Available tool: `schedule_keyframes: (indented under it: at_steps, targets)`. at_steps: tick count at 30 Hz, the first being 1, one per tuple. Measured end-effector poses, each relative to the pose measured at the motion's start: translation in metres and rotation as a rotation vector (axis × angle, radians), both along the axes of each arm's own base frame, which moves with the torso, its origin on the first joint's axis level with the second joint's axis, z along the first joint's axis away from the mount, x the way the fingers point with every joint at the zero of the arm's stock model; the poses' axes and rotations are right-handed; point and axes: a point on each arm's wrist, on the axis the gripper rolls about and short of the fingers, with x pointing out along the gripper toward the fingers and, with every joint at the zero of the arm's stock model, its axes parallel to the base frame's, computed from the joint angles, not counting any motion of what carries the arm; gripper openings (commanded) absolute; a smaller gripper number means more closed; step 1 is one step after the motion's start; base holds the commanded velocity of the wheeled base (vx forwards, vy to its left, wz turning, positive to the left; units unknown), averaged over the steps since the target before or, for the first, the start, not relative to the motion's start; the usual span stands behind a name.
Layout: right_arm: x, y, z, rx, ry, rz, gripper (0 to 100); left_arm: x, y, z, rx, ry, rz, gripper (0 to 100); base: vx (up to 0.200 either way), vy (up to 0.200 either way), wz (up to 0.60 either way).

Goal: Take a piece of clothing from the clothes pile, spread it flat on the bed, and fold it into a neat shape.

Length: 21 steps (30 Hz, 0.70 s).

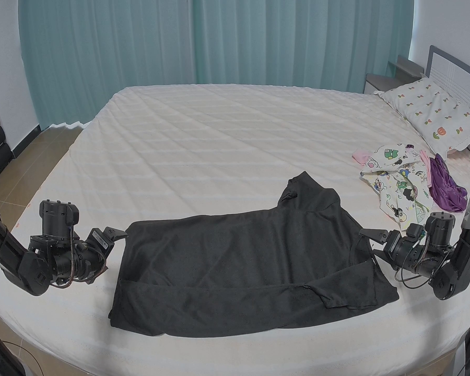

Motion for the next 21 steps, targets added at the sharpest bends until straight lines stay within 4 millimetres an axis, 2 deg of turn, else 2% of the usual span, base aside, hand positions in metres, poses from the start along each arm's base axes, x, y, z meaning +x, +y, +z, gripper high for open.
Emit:
schedule_keyframes:
  at_steps: [4,10,16,21]
  targets:
    - [0.000,0.000,0.000,0.000,0.000,0.000,100,0.013,-0.001,0.005,0.002,-0.035,0.004,100,0.000,0.000,0.00]
    - [-0.001,0.000,0.000,0.000,0.002,0.000,100,0.045,-0.003,0.005,0.022,-0.074,0.013,100,0.000,0.000,0.00]
    - [-0.001,0.000,-0.001,0.000,0.005,0.000,100,0.081,0.000,-0.006,0.094,-0.094,0.002,100,0.000,0.000,0.00]
    - [-0.002,0.000,-0.001,0.000,0.008,0.000,100,0.103,0.004,-0.021,0.121,-0.089,0.017,100,0.000,0.000,0.00]
